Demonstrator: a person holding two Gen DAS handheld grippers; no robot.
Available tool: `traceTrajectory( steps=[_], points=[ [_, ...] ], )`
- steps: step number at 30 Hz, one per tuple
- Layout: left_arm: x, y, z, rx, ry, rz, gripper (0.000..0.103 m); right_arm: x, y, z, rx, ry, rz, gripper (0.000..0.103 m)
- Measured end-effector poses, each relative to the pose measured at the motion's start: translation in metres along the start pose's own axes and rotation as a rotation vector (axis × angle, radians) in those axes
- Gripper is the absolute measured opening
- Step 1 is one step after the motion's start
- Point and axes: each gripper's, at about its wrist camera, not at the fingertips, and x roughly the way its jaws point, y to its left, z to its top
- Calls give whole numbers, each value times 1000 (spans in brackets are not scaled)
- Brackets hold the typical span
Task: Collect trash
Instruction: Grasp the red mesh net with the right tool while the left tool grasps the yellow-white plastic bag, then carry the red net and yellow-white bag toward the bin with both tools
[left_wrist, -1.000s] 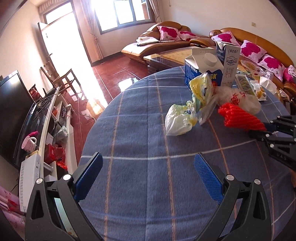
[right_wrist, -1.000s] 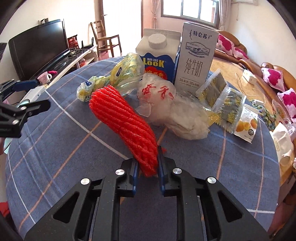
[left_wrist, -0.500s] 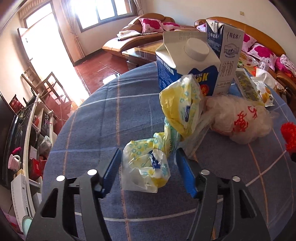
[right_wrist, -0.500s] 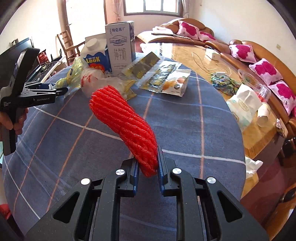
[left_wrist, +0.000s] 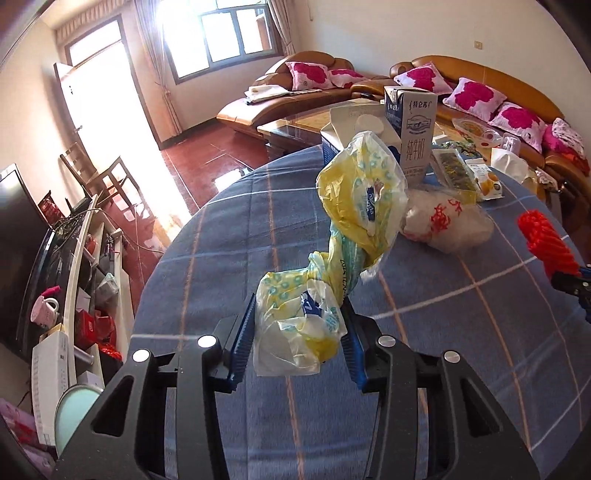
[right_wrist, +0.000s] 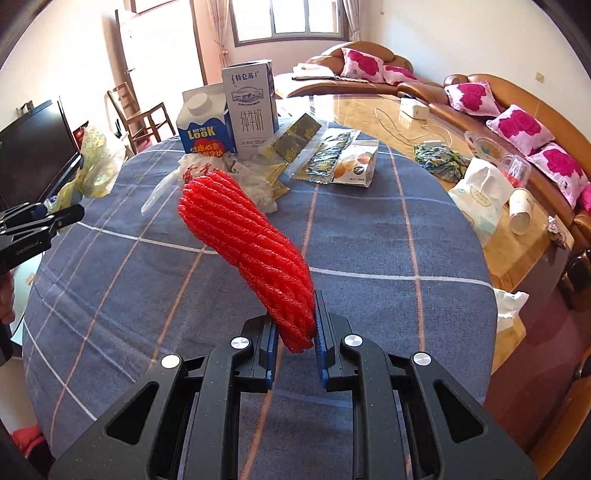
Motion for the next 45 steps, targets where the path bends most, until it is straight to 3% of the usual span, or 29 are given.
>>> traceTrajectory(
  steps=[5,13,25,45],
  points=[
    [-30,14,-27,-65,23,7,43,-8,21,-8,-24,0,13,18],
    [-58,41,-65,-112,44,78,43,-20,53,-14,-73,-20,20,18],
    [-92,81,-113,-217,53,156,43,-25,113,-21,-148,-16,95,18],
    [-120,123,-156,-323,55,232,43,-15,205,-23,-206,-18,182,18]
  ],
)
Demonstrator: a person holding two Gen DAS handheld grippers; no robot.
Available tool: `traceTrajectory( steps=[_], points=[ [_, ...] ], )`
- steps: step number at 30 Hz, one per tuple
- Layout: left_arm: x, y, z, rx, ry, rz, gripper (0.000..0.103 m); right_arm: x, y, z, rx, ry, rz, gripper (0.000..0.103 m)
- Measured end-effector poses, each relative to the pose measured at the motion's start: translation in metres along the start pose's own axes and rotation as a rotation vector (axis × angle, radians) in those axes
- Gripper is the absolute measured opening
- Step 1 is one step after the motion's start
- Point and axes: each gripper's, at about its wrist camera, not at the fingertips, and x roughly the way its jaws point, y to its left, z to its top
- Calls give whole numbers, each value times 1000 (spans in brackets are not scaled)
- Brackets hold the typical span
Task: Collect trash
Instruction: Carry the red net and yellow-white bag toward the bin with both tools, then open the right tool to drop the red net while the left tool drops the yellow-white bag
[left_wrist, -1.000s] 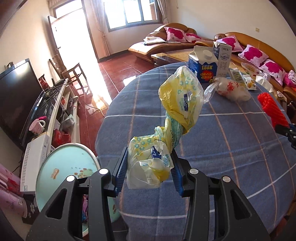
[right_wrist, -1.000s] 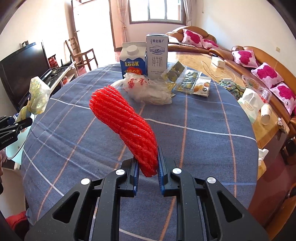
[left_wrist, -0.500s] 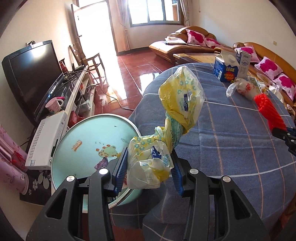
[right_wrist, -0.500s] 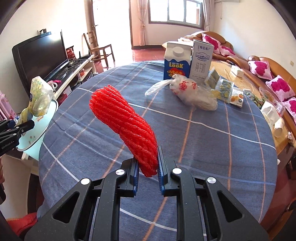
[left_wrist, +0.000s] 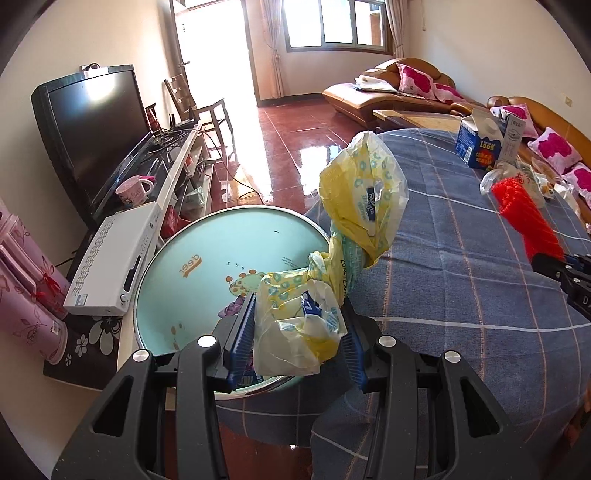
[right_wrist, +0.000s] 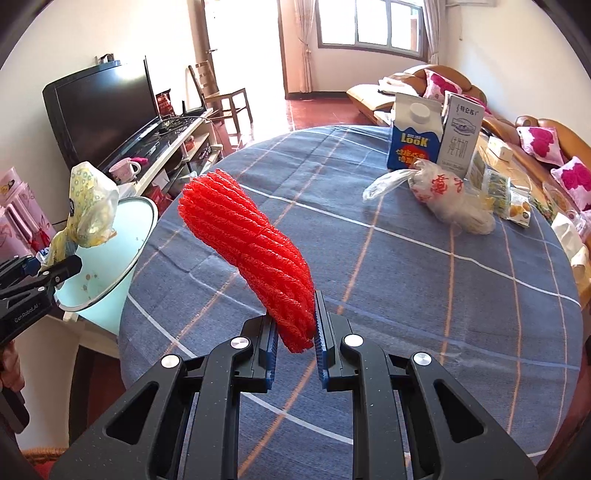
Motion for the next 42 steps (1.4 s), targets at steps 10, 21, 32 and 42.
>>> traceTrajectory(
  steps=[10,21,32,42],
  points=[
    [-4,20,-9,-34,3,18,43,7,28,5,-23,3,45,18],
    [1,51,-18,-99,20,63,43,21,70,17,-68,11,87,18],
    [16,81,-23,-160,56,110,43,42,115,36,-122,14,112,19],
    [29,89,-19,-171,71,127,43,65,151,50,-154,37,155,19]
  ],
)
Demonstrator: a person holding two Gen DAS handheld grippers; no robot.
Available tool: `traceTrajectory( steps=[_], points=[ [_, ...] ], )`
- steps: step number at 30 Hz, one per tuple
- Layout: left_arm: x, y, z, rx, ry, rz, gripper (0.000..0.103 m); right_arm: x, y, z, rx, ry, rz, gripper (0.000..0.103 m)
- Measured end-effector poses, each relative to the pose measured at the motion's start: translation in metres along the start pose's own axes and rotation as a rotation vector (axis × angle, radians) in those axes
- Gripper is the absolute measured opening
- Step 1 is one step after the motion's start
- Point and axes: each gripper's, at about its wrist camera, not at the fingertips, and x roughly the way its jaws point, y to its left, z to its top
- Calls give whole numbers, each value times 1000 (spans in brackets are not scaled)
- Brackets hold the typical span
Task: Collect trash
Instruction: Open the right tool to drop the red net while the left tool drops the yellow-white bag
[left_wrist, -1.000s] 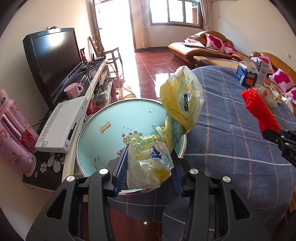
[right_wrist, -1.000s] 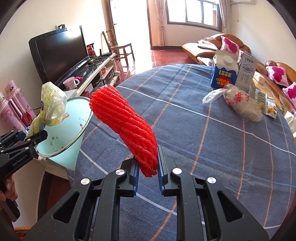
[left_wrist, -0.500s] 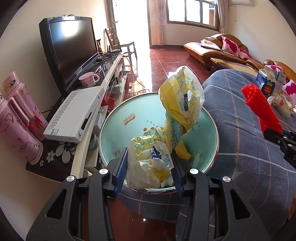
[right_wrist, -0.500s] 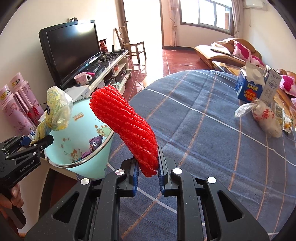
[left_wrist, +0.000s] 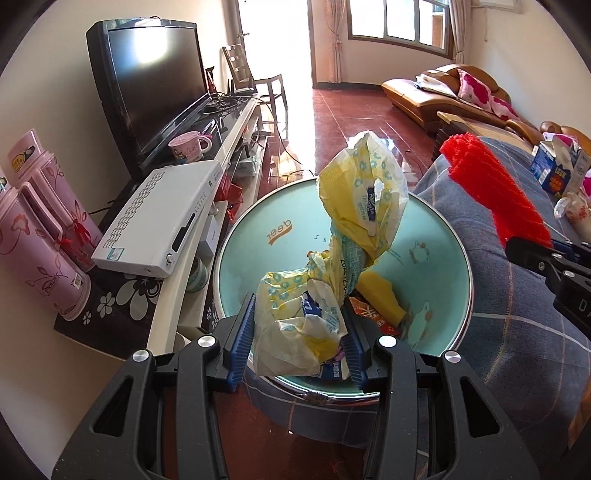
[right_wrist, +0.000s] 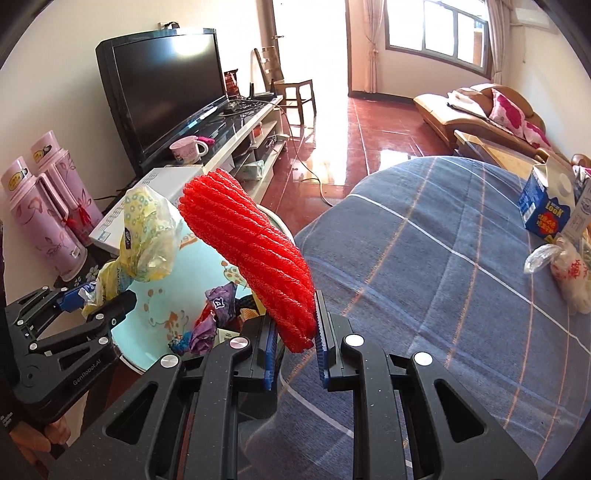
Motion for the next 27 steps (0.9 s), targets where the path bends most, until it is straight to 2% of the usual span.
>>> traceTrajectory(
  steps=[14,17,23,27],
  points=[
    [36,7,5,-34,73,19,45,21,1,6,21,36,5,19],
    [35,11,6,-39,66,37,64,25,4,8,18,41,9,19],
    [25,17,11,-34,24,79,64,33,11,13,15,50,22,19],
    [20,30,13,-67,13,117,70,41,20,17,-6,61,44,20]
  ],
)
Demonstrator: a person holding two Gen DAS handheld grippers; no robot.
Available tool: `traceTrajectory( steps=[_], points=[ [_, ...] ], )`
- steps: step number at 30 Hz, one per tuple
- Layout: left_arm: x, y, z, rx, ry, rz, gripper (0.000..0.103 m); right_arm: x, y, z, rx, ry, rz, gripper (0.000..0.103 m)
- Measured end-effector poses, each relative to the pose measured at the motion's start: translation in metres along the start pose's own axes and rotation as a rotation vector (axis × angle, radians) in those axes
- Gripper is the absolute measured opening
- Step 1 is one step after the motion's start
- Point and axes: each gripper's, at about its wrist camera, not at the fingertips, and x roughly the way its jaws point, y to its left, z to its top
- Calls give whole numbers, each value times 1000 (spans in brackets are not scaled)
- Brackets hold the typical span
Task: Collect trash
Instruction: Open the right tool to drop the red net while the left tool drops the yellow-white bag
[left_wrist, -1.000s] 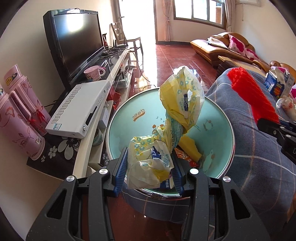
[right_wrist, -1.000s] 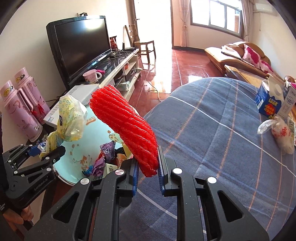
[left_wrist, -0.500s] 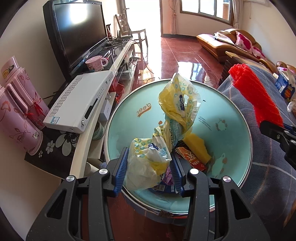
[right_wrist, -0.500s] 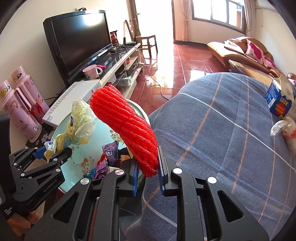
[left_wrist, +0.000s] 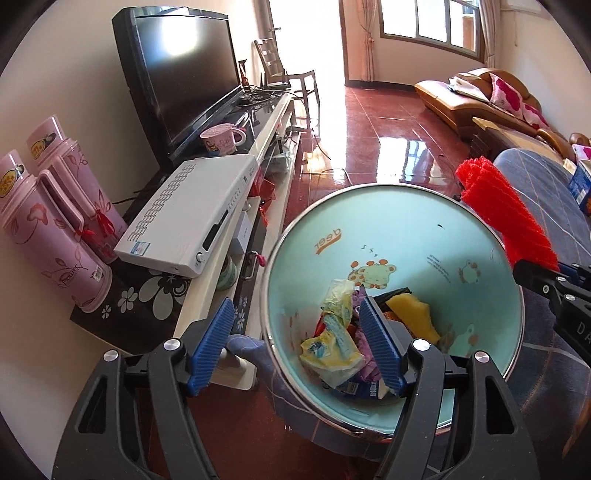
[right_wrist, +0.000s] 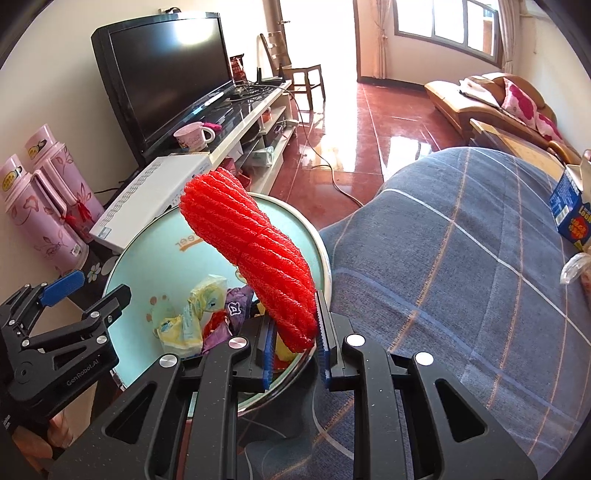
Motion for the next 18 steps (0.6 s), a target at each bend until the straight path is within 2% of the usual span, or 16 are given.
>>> traceTrajectory(
  steps=[5,18],
  points=[
    [2,21,1,-58,8,31,70,8,8,5,-14,-4,35,32],
    [-4,20,2,-68,5,15,70,-6,-11,-2,28,-29,17,33]
  ],
)
